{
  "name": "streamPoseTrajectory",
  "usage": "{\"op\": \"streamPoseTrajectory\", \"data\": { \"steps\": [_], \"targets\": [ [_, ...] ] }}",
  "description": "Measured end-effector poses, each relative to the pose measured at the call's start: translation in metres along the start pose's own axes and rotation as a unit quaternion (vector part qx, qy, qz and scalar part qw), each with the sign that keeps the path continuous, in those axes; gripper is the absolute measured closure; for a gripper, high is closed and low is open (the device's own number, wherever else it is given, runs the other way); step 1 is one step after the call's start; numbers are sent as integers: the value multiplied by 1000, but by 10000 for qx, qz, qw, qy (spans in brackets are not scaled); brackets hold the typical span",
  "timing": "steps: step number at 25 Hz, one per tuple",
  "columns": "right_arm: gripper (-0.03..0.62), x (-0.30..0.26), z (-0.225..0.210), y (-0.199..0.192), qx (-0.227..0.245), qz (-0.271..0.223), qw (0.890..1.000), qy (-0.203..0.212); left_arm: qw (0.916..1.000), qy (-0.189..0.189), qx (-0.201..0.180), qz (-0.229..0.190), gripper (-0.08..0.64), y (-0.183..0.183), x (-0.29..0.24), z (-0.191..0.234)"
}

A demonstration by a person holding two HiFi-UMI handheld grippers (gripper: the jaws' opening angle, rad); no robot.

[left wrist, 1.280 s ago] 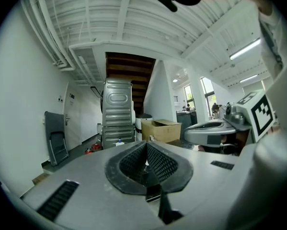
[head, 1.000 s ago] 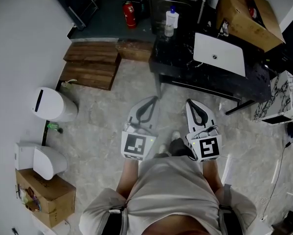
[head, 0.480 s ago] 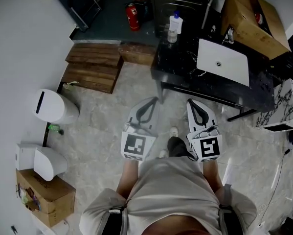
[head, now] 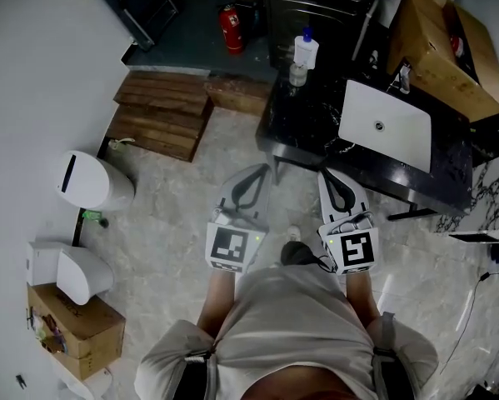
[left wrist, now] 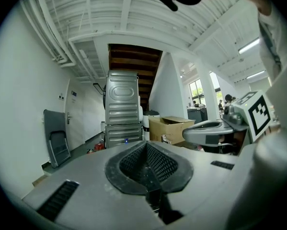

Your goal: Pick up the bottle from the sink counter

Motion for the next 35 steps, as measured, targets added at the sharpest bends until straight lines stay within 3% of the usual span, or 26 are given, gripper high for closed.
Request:
{"op": "streamPoseTrajectory", "data": {
  "steps": [14, 26, 35],
  "targets": [
    [597, -42, -61, -22, -141, -26, 9999, 70, 9999, 109, -53, -30, 558, 16, -73, 4],
    [597, -68, -81, -30, -225, -95, 9995, 213, 9995, 320, -70, -21, 558, 21, -99, 16],
    [597, -95, -92, -39, -234, -60, 9996, 151, 9997, 246, -56, -6, 558, 22, -124, 35]
  ]
}}
Point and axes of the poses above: the fingertips, and each gripper's own axes: x backward along the fingers, z to its left, y out of its top, the point moved 8 cm from there along x, backward along the fingers, and after that the axes turned 14 degrees about x, right-handed, at the moved point
